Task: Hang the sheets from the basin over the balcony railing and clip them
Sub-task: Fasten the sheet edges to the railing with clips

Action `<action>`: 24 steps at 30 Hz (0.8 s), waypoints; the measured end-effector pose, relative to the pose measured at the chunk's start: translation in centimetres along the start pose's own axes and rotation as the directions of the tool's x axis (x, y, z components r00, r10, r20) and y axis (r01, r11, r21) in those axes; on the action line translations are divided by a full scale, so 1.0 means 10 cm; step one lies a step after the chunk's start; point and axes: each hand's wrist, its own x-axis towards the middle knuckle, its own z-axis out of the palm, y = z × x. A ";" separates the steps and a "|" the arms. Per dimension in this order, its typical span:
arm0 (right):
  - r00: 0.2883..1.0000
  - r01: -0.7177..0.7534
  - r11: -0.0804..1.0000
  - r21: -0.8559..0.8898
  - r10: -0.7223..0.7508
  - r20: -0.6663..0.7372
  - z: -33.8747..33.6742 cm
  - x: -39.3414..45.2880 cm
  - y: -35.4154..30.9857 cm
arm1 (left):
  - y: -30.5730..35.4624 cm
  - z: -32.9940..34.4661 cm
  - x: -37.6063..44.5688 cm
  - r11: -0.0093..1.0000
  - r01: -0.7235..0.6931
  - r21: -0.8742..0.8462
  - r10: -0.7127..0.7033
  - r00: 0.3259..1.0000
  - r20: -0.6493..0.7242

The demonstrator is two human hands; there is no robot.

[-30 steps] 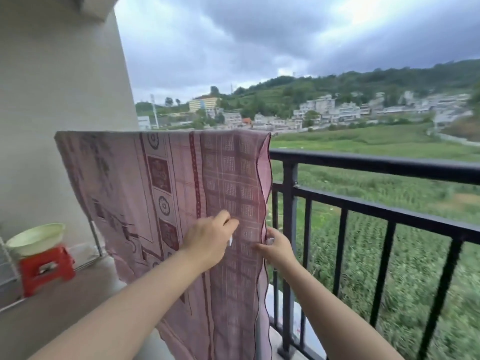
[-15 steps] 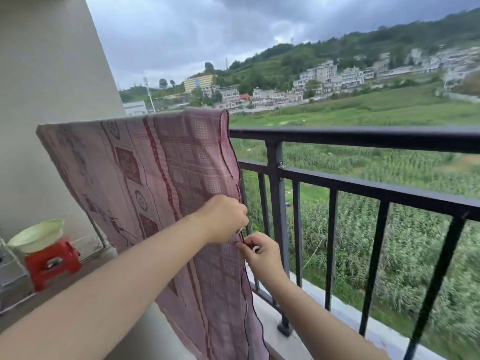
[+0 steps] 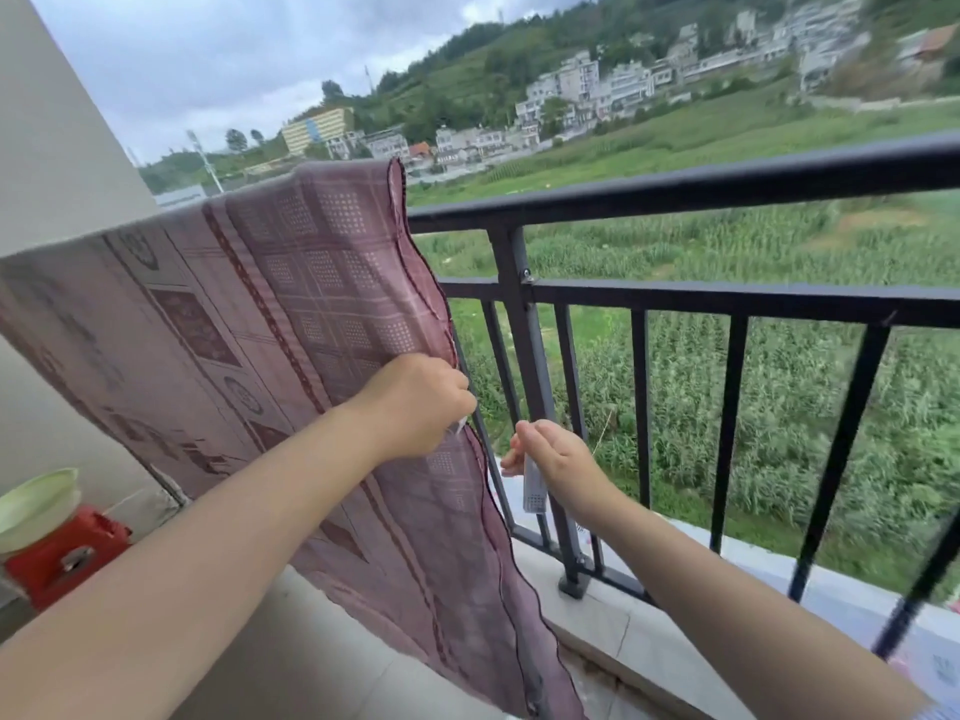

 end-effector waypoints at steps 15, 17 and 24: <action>0.966 0.071 0.996 -0.052 -0.082 -0.246 -0.13 -0.19 0.07 | -0.09 0.16 -0.07 0.967 -0.219 0.133 0.247 0.937 -0.249; 0.956 0.107 0.986 -0.130 -0.138 -0.259 -0.09 -0.19 0.08 | -0.10 0.18 -0.06 0.968 -0.220 0.122 0.244 0.936 -0.252; 0.867 0.288 0.881 -0.375 -0.406 -0.289 -0.06 -0.21 0.00 | -0.11 0.19 -0.05 0.970 -0.217 0.108 0.240 0.921 -0.308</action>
